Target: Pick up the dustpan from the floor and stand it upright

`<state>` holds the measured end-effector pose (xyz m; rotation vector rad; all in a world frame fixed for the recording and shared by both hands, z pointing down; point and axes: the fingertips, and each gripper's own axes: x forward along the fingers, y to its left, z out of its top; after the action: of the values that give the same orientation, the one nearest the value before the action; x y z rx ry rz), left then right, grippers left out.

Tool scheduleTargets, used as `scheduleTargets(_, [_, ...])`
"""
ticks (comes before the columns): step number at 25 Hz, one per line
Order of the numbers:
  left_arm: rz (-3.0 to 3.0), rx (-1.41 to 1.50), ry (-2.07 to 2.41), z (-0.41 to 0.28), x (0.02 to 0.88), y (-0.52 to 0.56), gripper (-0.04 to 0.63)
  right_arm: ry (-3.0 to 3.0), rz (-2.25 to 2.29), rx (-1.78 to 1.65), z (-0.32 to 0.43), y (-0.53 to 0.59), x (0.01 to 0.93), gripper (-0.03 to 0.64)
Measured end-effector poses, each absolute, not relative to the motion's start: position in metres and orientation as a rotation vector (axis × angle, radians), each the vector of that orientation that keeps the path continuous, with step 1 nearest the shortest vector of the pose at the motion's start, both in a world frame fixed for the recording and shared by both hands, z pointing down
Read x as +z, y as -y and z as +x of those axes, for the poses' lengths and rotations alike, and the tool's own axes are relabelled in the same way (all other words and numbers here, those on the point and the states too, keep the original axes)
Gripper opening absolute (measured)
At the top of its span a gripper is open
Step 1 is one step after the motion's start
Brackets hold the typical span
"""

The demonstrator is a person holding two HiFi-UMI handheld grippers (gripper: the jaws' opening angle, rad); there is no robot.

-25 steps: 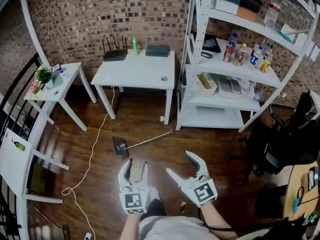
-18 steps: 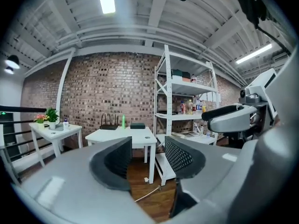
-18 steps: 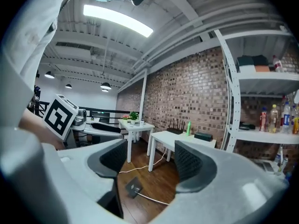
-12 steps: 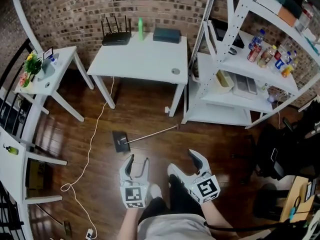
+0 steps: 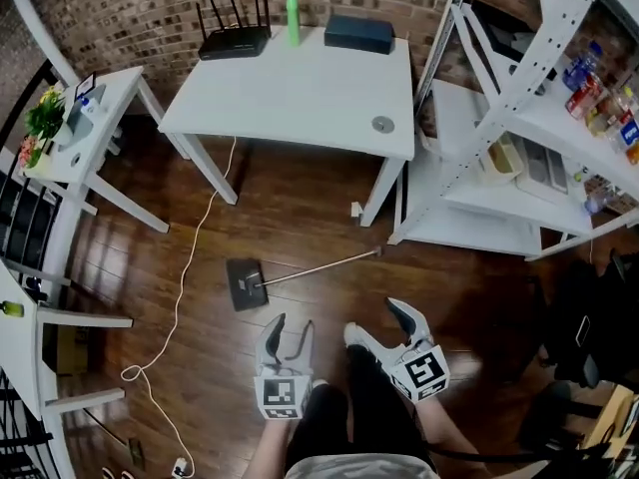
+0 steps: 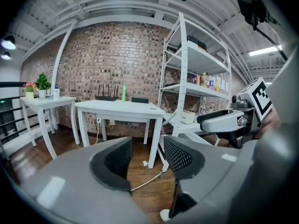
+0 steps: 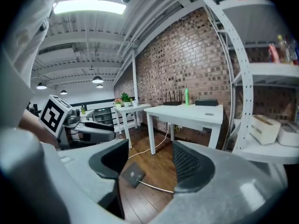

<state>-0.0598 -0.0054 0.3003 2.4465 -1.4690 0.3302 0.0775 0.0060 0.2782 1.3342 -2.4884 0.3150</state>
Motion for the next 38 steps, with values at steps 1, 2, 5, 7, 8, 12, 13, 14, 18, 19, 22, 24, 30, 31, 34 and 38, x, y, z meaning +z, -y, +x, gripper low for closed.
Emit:
scheduleTargets(1, [2.443, 0.339, 1.471, -0.056, 0.323, 0.017, 0.221, 2.497, 1.322, 0.339, 0.081, 0.004, 0.299, 0.281])
scheduleTargets(2, [2.442, 0.353, 1.471, -0.054, 0.344, 0.028, 0.229, 2.504, 1.317, 0.361, 0.084, 0.014, 0.318, 0.281])
scheduleTargets(5, [2.45, 0.393, 1.451, -0.048, 0.404, 0.05, 0.246, 2.511, 1.311, 0.392, 0.094, 0.036, 0.372, 0.281])
scheduleTargets(7, [2.465, 0.402, 1.435, -0.044, 0.44, 0.063, 0.253, 2.498, 1.313, 0.402, 0.105, 0.051, 0.412, 0.281])
scheduleTargets(8, [2.474, 0.402, 1.431, -0.042, 0.456, 0.072, 0.256, 2.492, 1.319, 0.411, 0.111, 0.059, 0.432, 0.281])
scheduleTargets(12, [2.503, 0.371, 1.434, -0.036, 0.513, 0.107, 0.262, 2.499, 1.314, 0.434, 0.128, 0.093, 0.504, 0.281])
scheduleTargets(13, [2.505, 0.361, 1.434, -0.034, 0.527, 0.114, 0.262, 2.502, 1.31, 0.432, 0.131, 0.1, 0.52, 0.281])
scheduleTargets(14, [2.509, 0.354, 1.429, -0.031, 0.542, 0.121, 0.262, 2.504, 1.309, 0.428, 0.135, 0.107, 0.535, 0.281])
scheduleTargets(18, [2.562, 0.322, 1.424, -0.014, 0.594, 0.15, 0.273, 2.508, 1.326, 0.418, 0.153, 0.135, 0.605, 0.281])
scheduleTargets(19, [2.571, 0.305, 1.422, -0.011, 0.606, 0.156, 0.279, 2.508, 1.334, 0.42, 0.158, 0.139, 0.625, 0.281])
scheduleTargets(22, [2.589, 0.242, 1.386, -0.001, 0.636, 0.166, 0.295, 2.497, 1.359, 0.447, 0.169, 0.147, 0.681, 0.281])
scheduleTargets(24, [2.614, 0.221, 1.37, 0.003, 0.651, 0.172, 0.295, 2.491, 1.39, 0.485, 0.176, 0.152, 0.717, 0.281])
scheduleTargets(30, [2.668, 0.191, 1.41, -0.002, 0.677, 0.176, 0.304, 2.398, 1.429, 0.553, 0.192, 0.146, 0.815, 0.281])
scheduleTargets(31, [2.665, 0.194, 1.414, -0.004, 0.679, 0.176, 0.304, 2.38, 1.44, 0.595, 0.195, 0.144, 0.831, 0.281])
scheduleTargets(34, [2.659, 0.204, 1.418, -0.008, 0.68, 0.175, 0.304, 2.339, 1.497, 0.755, 0.2, 0.142, 0.87, 0.281])
scheduleTargets(38, [2.662, 0.188, 1.438, -0.012, 0.676, 0.175, 0.304, 2.317, 1.606, 1.032, 0.208, 0.154, 0.907, 0.281])
